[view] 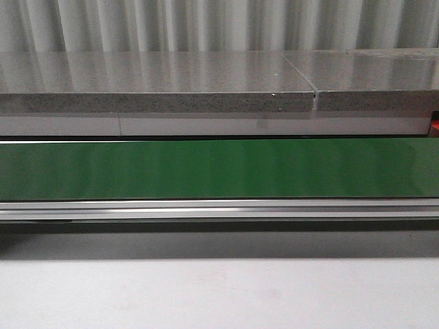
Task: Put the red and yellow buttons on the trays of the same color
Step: 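Move the left gripper down over the cluster of red and yellow buttons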
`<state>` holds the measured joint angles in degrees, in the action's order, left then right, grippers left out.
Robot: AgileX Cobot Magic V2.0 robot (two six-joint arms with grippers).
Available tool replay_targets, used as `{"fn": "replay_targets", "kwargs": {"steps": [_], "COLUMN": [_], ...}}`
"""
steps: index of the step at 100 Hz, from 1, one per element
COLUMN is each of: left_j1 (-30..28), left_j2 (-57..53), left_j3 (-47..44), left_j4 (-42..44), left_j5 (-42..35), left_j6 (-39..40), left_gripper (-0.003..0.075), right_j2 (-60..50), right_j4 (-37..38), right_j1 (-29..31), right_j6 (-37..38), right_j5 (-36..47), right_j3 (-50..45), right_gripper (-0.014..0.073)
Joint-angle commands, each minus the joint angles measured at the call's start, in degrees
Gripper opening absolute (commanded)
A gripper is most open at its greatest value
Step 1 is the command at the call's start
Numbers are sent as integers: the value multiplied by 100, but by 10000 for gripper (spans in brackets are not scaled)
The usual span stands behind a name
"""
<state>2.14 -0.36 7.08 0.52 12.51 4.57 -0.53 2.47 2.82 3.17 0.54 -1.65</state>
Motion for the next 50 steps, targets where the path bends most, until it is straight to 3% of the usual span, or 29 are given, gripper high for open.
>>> {"fn": "replay_targets", "kwargs": {"steps": [1,28,50], "left_j1": [46,46,46], "left_j2": [-89,662,1540], "left_j3": [545,1444,2005], "left_j4": [-7,-17,-52], "left_j5": [213,1198,1378], "left_j6": [35,35,35], "left_gripper": [-20,-20,-20], "right_j2": [-120,-120,-120], "right_j4": [20,20,20], "right_j1": [9,9,9], "right_j6": [-53,-53,-53], "right_j5": [480,480,480], "right_j3": [110,110,110], "right_gripper": [-60,-60,-60]}}
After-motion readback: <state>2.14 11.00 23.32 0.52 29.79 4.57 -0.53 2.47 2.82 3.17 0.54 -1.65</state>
